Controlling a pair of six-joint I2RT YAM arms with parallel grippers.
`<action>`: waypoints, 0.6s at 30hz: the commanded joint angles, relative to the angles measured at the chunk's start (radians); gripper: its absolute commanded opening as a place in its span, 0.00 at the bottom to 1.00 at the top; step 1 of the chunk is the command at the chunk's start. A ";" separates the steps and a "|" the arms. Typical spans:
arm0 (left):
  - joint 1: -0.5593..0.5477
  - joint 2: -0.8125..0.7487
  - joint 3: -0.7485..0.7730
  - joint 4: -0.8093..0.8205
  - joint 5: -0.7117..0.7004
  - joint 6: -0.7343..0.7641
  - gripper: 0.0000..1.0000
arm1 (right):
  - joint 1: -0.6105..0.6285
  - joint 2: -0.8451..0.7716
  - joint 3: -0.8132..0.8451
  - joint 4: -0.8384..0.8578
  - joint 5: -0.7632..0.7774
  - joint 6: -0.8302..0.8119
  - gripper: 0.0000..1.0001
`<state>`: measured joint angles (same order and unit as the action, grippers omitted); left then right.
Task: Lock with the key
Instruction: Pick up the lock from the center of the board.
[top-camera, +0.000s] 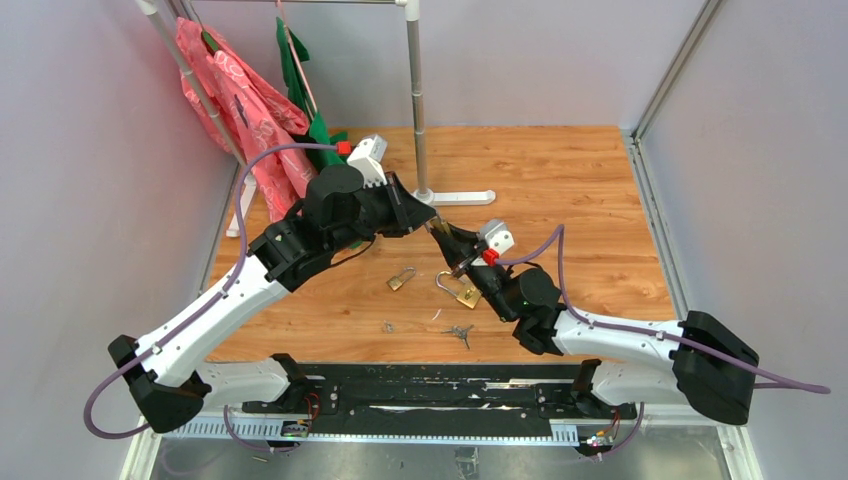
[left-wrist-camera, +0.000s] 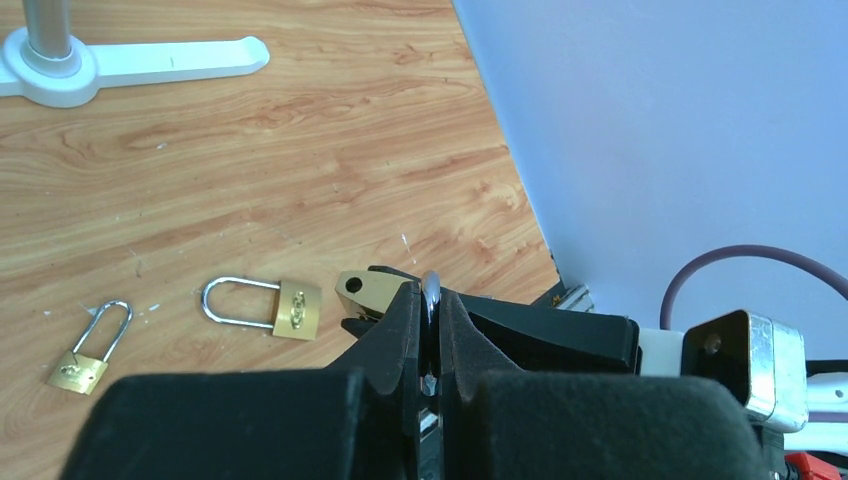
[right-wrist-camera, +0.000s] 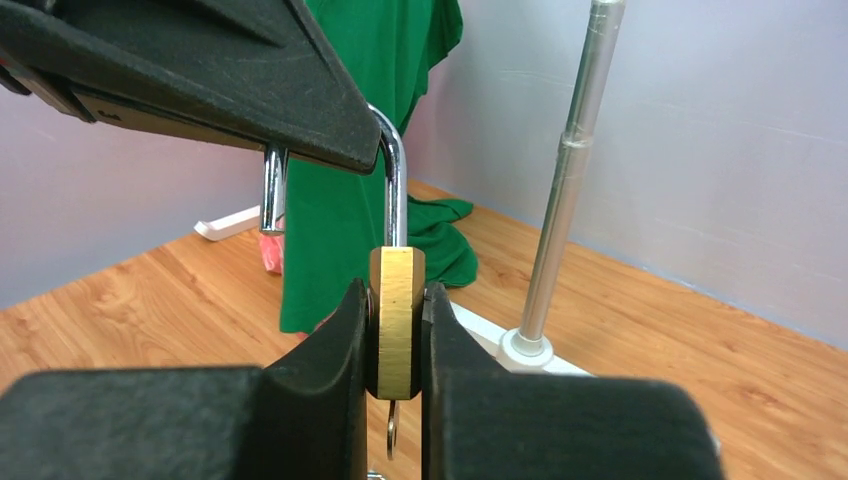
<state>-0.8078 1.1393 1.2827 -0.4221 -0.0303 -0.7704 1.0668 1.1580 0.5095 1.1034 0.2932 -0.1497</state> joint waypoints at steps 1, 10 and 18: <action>0.000 -0.026 0.009 0.043 -0.016 -0.010 0.00 | 0.015 -0.016 0.028 0.019 0.005 0.019 0.00; 0.027 -0.058 0.041 0.023 0.090 0.192 0.58 | -0.073 -0.255 0.131 -0.525 -0.312 0.238 0.00; 0.047 -0.110 0.027 0.040 0.398 0.373 0.65 | -0.317 -0.425 0.207 -0.788 -0.820 0.516 0.00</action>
<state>-0.7731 1.0706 1.3037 -0.4114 0.1799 -0.5220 0.8509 0.7906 0.6582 0.4488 -0.2008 0.1768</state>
